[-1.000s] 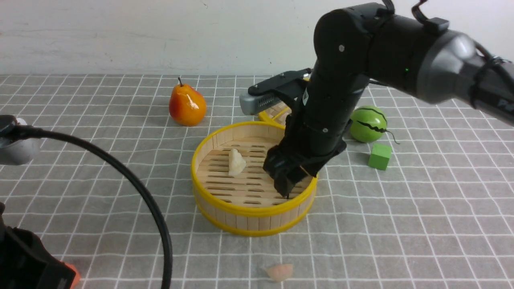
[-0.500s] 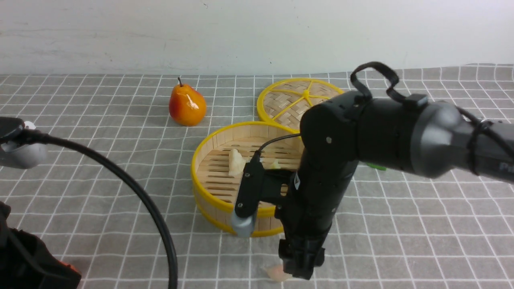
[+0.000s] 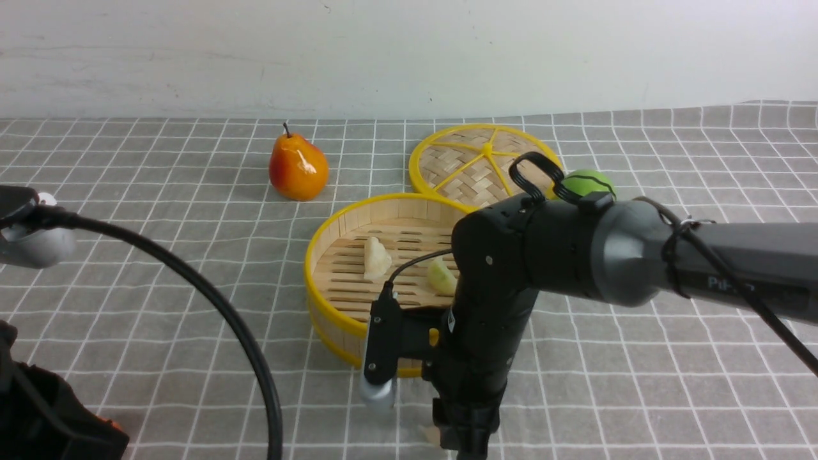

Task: Put the dumplings into the steamer on the table with the grey tablecloth.
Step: 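Reach for and grasp a dumpling lying on the table beside the steamer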

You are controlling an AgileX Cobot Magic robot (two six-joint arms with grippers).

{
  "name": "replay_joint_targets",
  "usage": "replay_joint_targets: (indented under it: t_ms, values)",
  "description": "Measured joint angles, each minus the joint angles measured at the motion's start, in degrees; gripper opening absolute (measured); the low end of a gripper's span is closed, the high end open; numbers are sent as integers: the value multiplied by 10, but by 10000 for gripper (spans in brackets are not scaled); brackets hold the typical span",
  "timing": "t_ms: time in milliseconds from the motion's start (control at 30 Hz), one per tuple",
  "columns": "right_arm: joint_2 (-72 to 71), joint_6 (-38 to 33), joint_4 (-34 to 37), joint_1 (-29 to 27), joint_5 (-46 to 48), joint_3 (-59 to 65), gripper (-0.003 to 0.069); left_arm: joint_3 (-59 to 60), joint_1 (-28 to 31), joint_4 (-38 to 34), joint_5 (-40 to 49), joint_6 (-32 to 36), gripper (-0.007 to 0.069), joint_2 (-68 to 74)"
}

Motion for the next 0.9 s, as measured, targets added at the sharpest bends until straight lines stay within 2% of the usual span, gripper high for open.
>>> replay_joint_targets:
  t_ms: [100, 300, 433, 567, 667, 733, 900]
  values:
    - [5, -2, 2, 0, -2, -1, 181, 0, 0, 0, -8, 1, 6, 0]
    - [8, -2, 3, 0, 1, -3, 173, 0, 0, 0, -9, 9, 12, 0]
    - [11, -2, 2, 0, 0, -4, 221, 0, 0, 0, -9, 10, 17, 0]
    - [18, -2, 1, 0, -7, -3, 316, 0, 0, 0, -10, 11, 17, 0]
    - [18, -2, 1, 0, -8, -3, 338, 0, 0, 0, -10, 11, 18, 0]
    - [18, -2, 0, 0, -9, -3, 325, 0, 0, 0, -9, 11, 18, 0]
    - [18, -2, -3, 0, -6, -8, 181, 0, 0, 0, -5, 11, 20, 0]
